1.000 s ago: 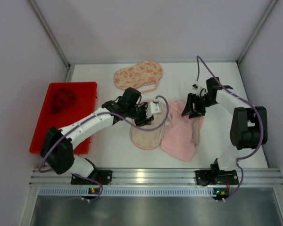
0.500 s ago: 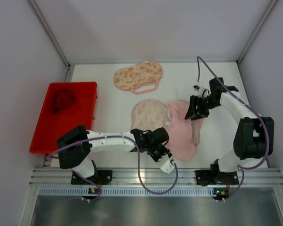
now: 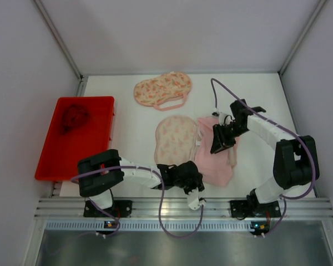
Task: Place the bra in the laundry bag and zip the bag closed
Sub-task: Adjust the bra in the laundry bag.
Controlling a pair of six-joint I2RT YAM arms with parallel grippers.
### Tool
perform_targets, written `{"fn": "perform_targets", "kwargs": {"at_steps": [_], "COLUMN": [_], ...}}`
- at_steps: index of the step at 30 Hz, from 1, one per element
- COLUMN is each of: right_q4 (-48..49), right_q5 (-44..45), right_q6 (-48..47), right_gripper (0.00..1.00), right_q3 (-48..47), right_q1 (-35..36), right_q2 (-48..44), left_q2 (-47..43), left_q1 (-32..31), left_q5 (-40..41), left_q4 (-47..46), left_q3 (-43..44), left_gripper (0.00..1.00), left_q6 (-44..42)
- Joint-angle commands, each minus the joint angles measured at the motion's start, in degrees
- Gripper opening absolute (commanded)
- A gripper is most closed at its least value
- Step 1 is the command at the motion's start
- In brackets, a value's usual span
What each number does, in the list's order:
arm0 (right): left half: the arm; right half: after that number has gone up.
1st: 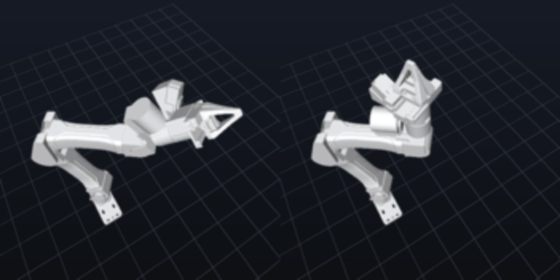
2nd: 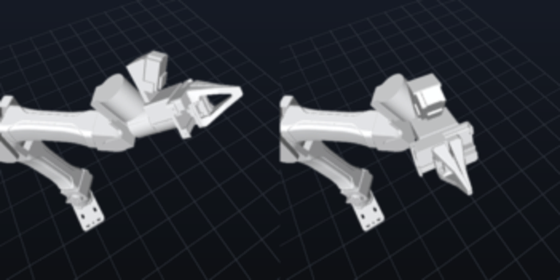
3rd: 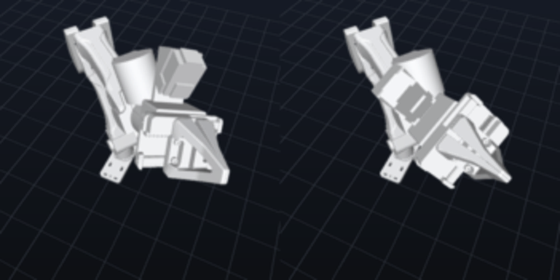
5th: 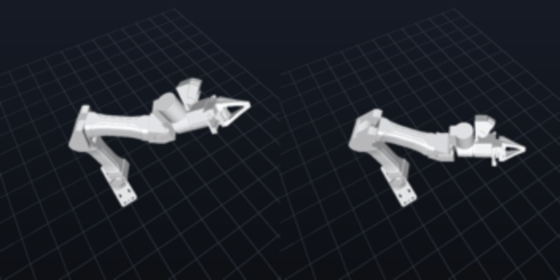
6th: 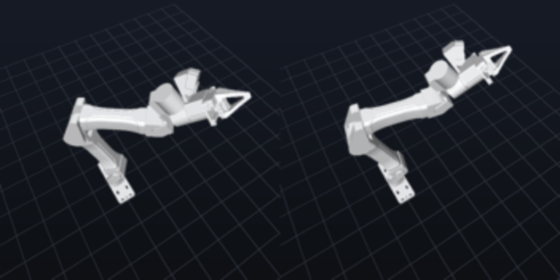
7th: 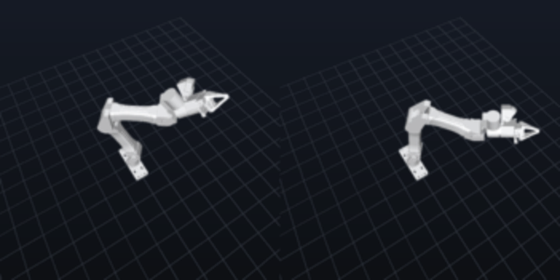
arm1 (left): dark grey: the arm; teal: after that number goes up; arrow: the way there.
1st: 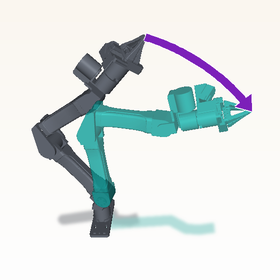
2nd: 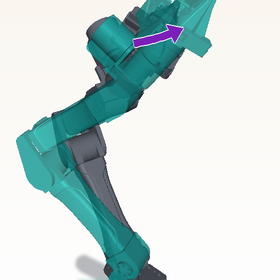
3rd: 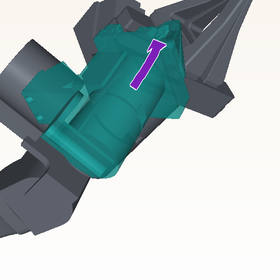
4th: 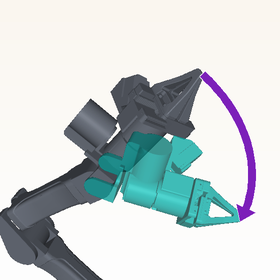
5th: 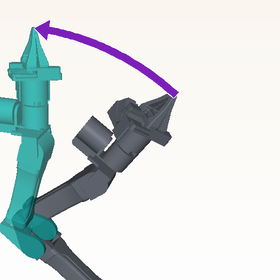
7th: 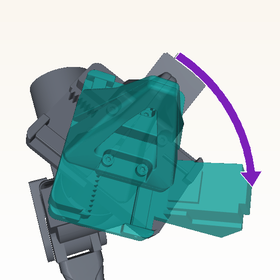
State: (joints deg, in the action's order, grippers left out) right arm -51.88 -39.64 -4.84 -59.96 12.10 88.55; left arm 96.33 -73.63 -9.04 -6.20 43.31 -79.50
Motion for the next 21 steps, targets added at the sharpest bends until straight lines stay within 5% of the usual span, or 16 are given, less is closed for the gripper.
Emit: {"fn": "perform_targets", "kwargs": {"at_steps": [1,9,12,21], "right_q4": [2.9,5.6,6.2,7.6], "right_q5": [2.0,8.3,8.3,9.3], "right_q6": [-0.9,-0.1,0.2,0.8], "right_gripper": [0.31,0.27,0.26,0.25], "right_q3": [0.5,-0.2,-0.2,-0.1], "right_q1": [3.1,5.7,5.8,5.8], "right_q2": [2.7,7.7,8.7,9.3], "left_q2": [2.7,-0.1,-4.0,-8.0], "left_q1": [-0.5,-1.3,-1.3,0.9], "left_q5": [3.1,3.6,0.4,-14.8], "left_q4": [-6.7,-7.1,0.2,17.3], "left_q3": [-1.5,-2.8,-1.7,10.5], "left_gripper": [0.34,0.06,0.00,0.00], "left_q6": [-1.3,2.2,5.1,22.0]}}
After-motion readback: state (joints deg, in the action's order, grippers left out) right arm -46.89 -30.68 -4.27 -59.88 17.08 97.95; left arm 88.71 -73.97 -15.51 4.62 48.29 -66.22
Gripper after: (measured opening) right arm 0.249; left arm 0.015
